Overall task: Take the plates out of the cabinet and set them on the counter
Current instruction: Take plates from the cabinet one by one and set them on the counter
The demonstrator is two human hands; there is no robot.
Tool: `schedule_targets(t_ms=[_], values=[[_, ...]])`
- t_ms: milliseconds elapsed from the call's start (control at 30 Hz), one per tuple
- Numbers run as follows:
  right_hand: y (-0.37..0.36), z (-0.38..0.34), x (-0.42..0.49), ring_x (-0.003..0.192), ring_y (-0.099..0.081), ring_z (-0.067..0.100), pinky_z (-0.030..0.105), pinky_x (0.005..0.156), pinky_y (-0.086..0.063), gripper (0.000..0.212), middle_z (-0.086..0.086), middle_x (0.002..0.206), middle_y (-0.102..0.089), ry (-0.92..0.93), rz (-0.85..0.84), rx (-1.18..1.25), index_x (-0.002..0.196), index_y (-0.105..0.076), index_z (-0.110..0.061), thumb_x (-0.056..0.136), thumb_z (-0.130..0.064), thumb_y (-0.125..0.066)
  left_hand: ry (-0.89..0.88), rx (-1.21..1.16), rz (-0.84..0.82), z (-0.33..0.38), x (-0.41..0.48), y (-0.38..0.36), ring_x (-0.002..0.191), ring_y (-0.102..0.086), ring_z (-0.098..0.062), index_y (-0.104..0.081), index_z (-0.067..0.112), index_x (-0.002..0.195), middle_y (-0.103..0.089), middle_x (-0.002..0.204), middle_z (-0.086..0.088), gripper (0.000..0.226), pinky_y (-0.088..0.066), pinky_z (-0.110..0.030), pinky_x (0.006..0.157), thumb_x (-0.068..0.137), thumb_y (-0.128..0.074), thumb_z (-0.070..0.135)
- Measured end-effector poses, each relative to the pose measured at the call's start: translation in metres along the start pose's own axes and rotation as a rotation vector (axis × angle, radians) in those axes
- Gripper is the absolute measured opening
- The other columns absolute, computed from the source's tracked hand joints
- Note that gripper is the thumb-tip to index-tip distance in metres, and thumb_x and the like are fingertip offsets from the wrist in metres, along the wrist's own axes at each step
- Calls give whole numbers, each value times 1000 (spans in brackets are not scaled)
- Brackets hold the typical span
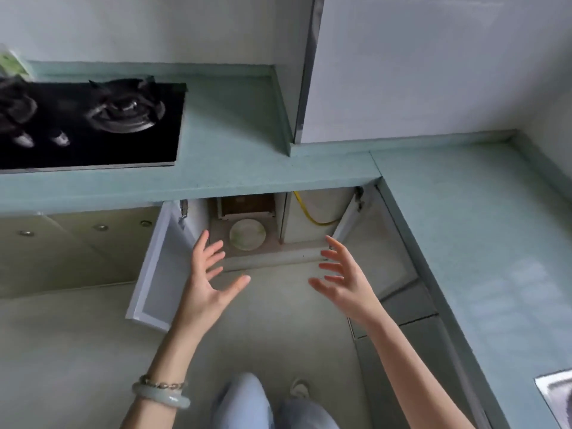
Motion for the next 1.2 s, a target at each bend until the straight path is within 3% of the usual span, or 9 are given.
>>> schedule_targets(t_ms=[267, 533, 667, 800, 833, 933, 1067, 1133, 1200], values=[[-22, 29, 67, 114, -56, 17, 36, 96, -50, 77, 3, 130, -51, -27, -176, 15, 142, -34, -27, 79, -9, -74, 132, 25, 164, -40, 7, -2, 125, -47, -1, -21, 30, 146, -45, 136, 14, 96, -41, -26, 103, 74, -79, 9], [-56, 76, 161, 111, -58, 18, 38, 93, -52, 73, 5, 127, -54, -71, -158, 3, 138, -38, -30, 78, -10, -75, 232, 4, 188, -114, 84, -10, 122, -48, 0, -24, 22, 147, -45, 138, 3, 92, -41, -19, 100, 75, -79, 8], [-87, 144, 227, 110, -58, 19, 33, 90, -52, 72, 6, 127, -54, -81, -152, -41, 138, -38, -27, 79, -9, -75, 267, -46, 213, -199, 143, -23, 118, -49, 4, -27, 25, 145, -45, 135, 6, 88, -43, -13, 92, 75, -79, 10], [-124, 232, 289, 107, -58, 20, 12, 75, -49, 70, 4, 124, -54, -69, -122, -61, 139, -39, -21, 80, -11, -74, 259, -64, 211, -305, 194, -41, 121, -49, -2, -27, 28, 144, -43, 135, 6, 88, -42, -19, 96, 75, -79, 16], [-134, 257, 304, 106, -58, 20, 11, 74, -49, 69, 4, 122, -54, -71, -112, -48, 139, -39, -20, 80, -11, -74, 252, -55, 199, -333, 206, -46, 122, -48, -4, -26, 27, 145, -42, 137, 6, 89, -41, -20, 97, 75, -79, 17], [-161, 328, 347, 103, -59, 21, 28, 85, -49, 67, 8, 121, -54, -91, -89, 44, 137, -41, -19, 80, -9, -73, 226, 13, 149, -408, 241, -60, 121, -45, -2, -21, 26, 148, -39, 138, 9, 94, -39, -18, 97, 75, -80, 21], [-190, 413, 400, 91, -59, 13, 16, 70, -51, 69, 6, 116, -54, -80, -49, 74, 136, -42, -19, 77, -7, -75, 190, 1, 129, -493, 286, -78, 116, -45, 8, -22, 27, 148, -39, 137, 10, 94, -41, -8, 89, 74, -80, 22], [-209, 447, 427, 95, -59, 15, 17, 74, -51, 72, 5, 118, -54, -81, -65, 73, 137, -41, -20, 76, -9, -77, 187, 7, 143, -533, 309, -88, 116, -47, 0, -23, 23, 148, -39, 137, 8, 95, -41, -17, 97, 74, -81, 19], [-229, 476, 452, 101, -59, 16, 27, 86, -51, 75, 4, 122, -53, -87, -98, 31, 139, -40, -22, 74, -13, -78, 199, 43, 138, -569, 328, -97, 118, -45, -5, -21, 19, 149, -39, 134, 9, 96, -39, -28, 104, 73, -81, 17]])
Point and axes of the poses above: each hand's wrist, its own x-axis towards the middle knuckle, its own y-axis out of the back of the hand, z = x × y, the point moved 5 cm from there along x, towards the middle knuckle
